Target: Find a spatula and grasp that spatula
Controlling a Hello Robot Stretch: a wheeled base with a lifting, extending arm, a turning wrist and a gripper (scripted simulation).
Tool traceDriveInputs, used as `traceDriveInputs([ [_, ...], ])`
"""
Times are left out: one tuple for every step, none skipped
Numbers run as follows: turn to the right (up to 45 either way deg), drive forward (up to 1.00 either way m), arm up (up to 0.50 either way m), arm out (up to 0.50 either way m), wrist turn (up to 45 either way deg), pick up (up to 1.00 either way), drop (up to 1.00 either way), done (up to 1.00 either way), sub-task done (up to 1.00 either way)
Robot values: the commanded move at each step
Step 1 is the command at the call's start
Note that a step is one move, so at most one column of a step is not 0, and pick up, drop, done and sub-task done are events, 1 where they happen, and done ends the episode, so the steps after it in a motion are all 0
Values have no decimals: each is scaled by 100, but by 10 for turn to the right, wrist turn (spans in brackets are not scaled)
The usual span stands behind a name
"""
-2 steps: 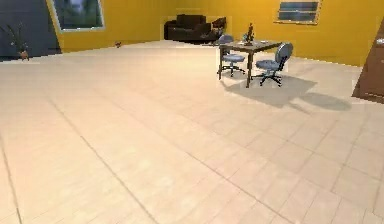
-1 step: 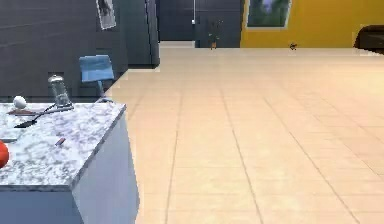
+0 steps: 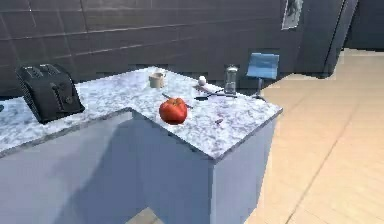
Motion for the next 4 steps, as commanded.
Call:
traceDriveInputs([
  [-450,0,0,0,0,0,0,0,0],
  [-330,0,0,0,0,0,0,0,0],
  [-30,0,0,0,0,0,0,0,0],
  [450,0,0,0,0,0,0,0,0],
])
